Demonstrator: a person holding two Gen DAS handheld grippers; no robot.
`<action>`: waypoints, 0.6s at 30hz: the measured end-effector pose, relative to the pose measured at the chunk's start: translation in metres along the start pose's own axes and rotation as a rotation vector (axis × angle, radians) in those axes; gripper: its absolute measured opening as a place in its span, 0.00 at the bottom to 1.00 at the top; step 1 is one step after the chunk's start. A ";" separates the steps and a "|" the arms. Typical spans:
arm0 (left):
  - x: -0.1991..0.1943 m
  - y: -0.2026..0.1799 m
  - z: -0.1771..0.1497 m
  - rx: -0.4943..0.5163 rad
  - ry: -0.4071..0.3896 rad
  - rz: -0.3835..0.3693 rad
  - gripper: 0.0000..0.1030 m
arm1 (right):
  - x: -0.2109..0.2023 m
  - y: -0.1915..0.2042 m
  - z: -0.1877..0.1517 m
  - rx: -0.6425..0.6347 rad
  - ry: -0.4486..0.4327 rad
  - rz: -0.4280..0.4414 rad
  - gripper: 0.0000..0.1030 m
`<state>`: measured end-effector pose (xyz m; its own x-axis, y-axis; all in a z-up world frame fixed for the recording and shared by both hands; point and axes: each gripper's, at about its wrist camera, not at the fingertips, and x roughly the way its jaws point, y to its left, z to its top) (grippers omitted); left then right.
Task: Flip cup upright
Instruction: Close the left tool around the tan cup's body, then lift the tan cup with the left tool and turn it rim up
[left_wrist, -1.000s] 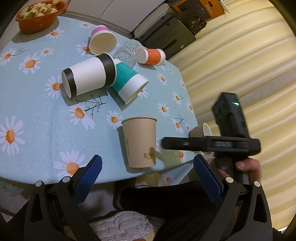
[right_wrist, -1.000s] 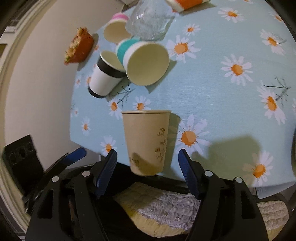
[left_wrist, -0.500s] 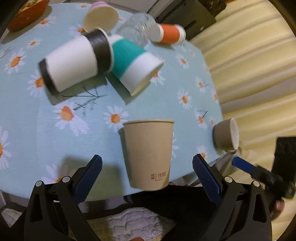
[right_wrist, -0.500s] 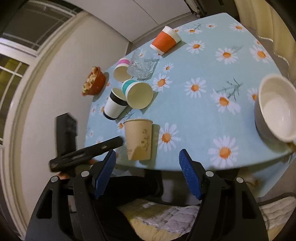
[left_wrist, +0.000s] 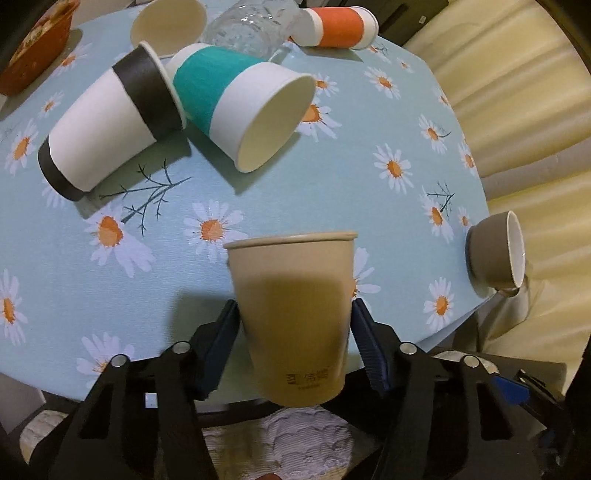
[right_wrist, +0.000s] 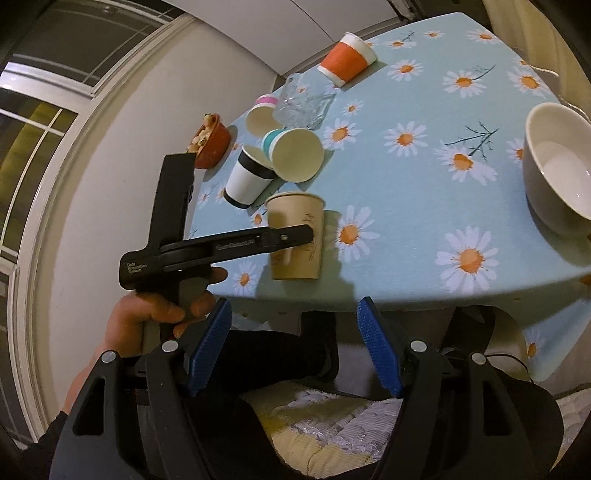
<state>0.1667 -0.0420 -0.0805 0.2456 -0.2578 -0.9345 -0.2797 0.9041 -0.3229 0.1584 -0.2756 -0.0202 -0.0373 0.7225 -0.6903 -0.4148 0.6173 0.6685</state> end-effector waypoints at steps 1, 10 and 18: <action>-0.001 -0.001 -0.001 0.004 -0.003 0.004 0.57 | 0.001 0.000 -0.001 -0.003 0.000 -0.008 0.68; -0.025 -0.001 -0.007 0.007 -0.089 0.001 0.56 | -0.002 0.000 -0.003 0.008 -0.009 0.024 0.68; -0.087 -0.003 -0.042 0.062 -0.444 -0.001 0.56 | -0.011 0.015 0.001 -0.038 -0.032 -0.016 0.68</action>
<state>0.1069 -0.0363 -0.0042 0.6247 -0.0997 -0.7745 -0.2265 0.9260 -0.3019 0.1532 -0.2739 -0.0027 -0.0015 0.7223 -0.6916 -0.4495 0.6173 0.6457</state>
